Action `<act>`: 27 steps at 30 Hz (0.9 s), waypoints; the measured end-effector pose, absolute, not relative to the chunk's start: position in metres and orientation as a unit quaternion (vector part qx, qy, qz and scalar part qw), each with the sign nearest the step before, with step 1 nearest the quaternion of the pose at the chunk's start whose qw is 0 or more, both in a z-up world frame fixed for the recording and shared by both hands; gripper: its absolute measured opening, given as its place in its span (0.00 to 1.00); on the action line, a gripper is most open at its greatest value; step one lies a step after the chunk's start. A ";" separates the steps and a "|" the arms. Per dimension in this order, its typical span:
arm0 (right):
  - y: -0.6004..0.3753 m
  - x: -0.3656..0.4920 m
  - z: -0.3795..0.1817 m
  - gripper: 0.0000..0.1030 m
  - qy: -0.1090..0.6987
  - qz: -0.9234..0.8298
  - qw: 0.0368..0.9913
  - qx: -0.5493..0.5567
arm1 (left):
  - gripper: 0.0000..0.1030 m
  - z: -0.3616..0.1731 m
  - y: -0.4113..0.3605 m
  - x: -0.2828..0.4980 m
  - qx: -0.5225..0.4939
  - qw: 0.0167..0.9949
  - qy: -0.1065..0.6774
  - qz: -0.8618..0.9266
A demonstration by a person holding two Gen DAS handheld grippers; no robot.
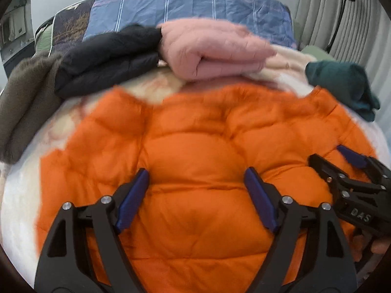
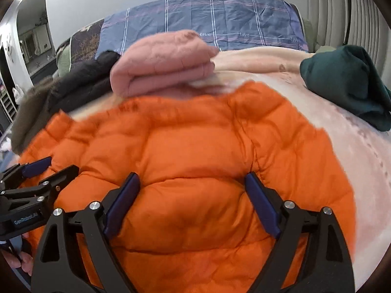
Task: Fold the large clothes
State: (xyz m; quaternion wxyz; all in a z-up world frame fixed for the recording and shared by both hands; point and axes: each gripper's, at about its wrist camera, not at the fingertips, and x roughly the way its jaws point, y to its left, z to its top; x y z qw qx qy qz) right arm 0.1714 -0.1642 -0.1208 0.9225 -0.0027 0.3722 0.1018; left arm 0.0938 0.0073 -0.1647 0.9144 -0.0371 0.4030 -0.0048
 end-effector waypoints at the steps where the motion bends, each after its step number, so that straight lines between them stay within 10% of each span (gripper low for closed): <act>1: -0.162 0.174 -0.123 0.86 0.375 0.102 0.921 -0.008 | 0.81 -0.169 0.004 0.093 -0.027 0.915 0.403 0.002; 27: -0.168 0.105 -0.129 0.86 0.377 0.123 0.917 -0.032 | 0.81 -0.179 -0.013 0.035 0.030 0.916 0.400 0.010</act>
